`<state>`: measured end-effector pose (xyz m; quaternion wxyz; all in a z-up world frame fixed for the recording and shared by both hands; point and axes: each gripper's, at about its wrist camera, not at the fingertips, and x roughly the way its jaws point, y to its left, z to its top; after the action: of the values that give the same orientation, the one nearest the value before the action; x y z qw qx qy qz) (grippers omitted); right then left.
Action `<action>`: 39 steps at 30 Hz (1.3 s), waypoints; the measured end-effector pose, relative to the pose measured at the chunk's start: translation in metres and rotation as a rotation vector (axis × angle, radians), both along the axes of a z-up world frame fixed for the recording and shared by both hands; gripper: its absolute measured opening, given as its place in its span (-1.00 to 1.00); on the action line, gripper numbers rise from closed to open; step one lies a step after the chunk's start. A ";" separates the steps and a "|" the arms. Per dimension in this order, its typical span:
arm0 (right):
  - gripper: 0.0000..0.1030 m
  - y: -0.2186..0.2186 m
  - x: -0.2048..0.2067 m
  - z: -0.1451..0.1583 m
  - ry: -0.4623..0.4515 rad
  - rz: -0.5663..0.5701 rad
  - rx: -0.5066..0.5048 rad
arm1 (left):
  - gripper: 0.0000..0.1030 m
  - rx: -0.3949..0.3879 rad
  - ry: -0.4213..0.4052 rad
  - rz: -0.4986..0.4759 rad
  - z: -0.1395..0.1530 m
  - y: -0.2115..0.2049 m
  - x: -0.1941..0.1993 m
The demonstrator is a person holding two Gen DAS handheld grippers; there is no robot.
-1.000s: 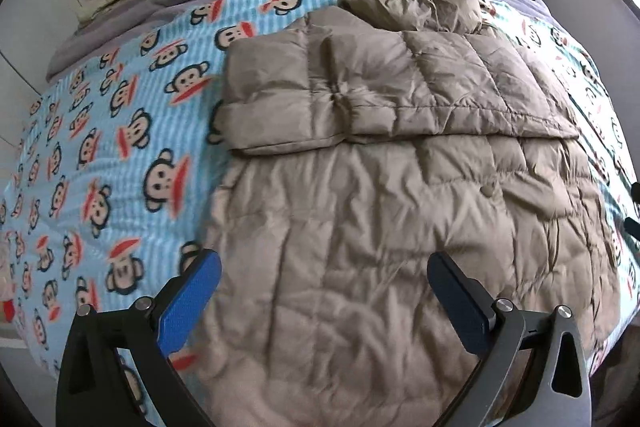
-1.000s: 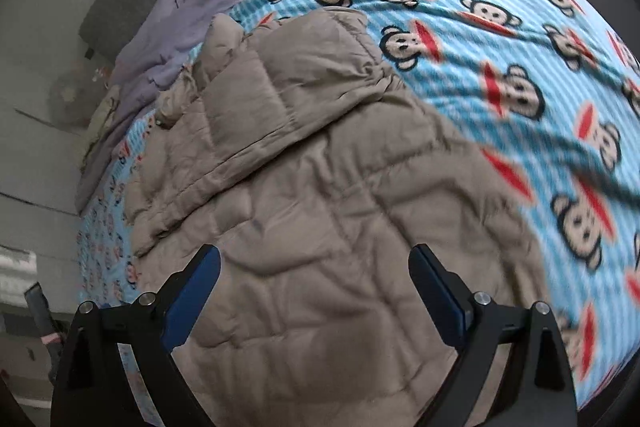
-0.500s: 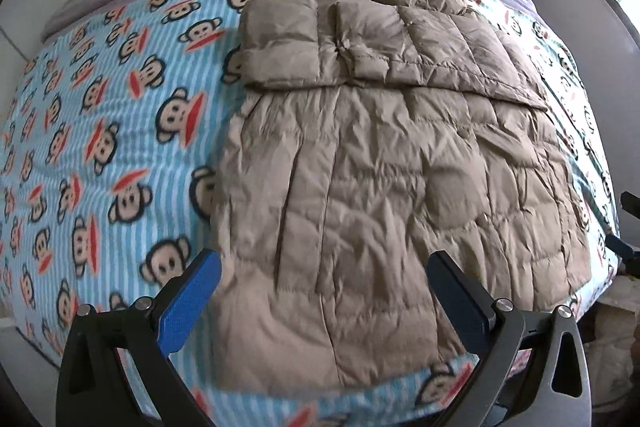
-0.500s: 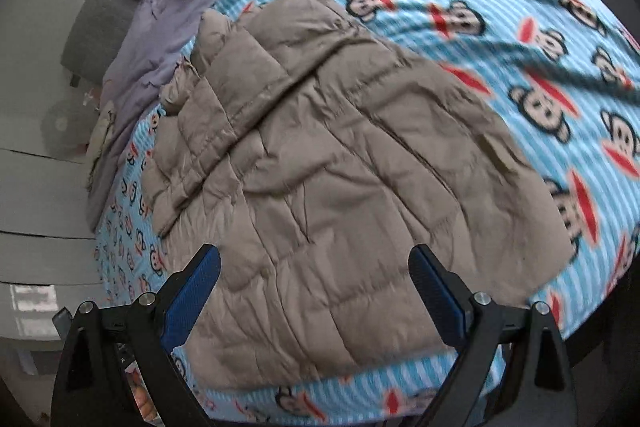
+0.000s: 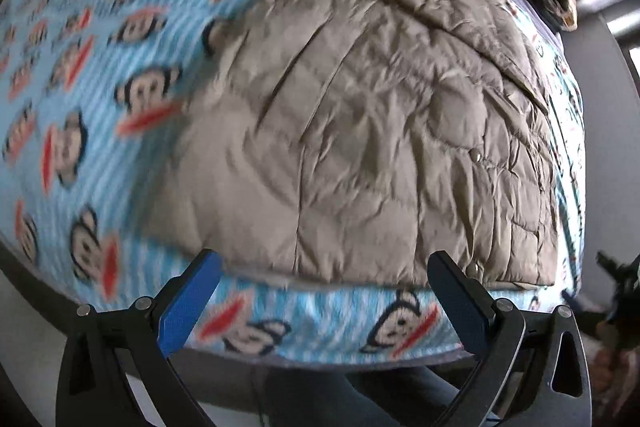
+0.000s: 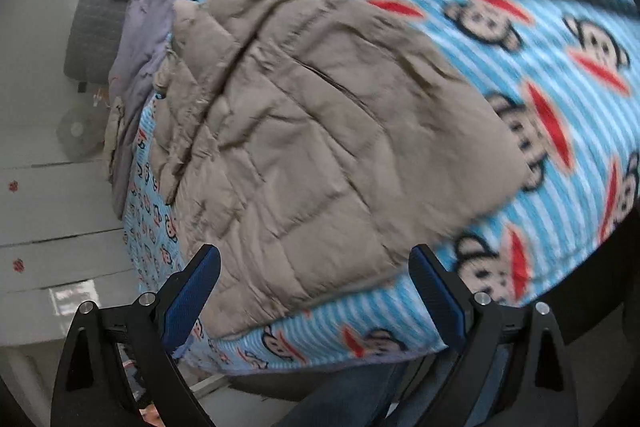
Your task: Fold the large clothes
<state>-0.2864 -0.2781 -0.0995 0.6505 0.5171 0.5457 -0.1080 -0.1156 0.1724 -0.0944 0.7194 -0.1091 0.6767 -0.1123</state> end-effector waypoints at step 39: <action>0.87 -0.016 -0.011 -0.092 0.058 -0.241 0.227 | 0.96 -0.357 0.084 0.174 -0.071 0.000 0.032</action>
<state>-0.2973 -0.2936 -0.1915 0.5543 0.6457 0.5069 -0.1375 -0.0836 0.1728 -0.1650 0.6669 -0.2977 0.6633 -0.1632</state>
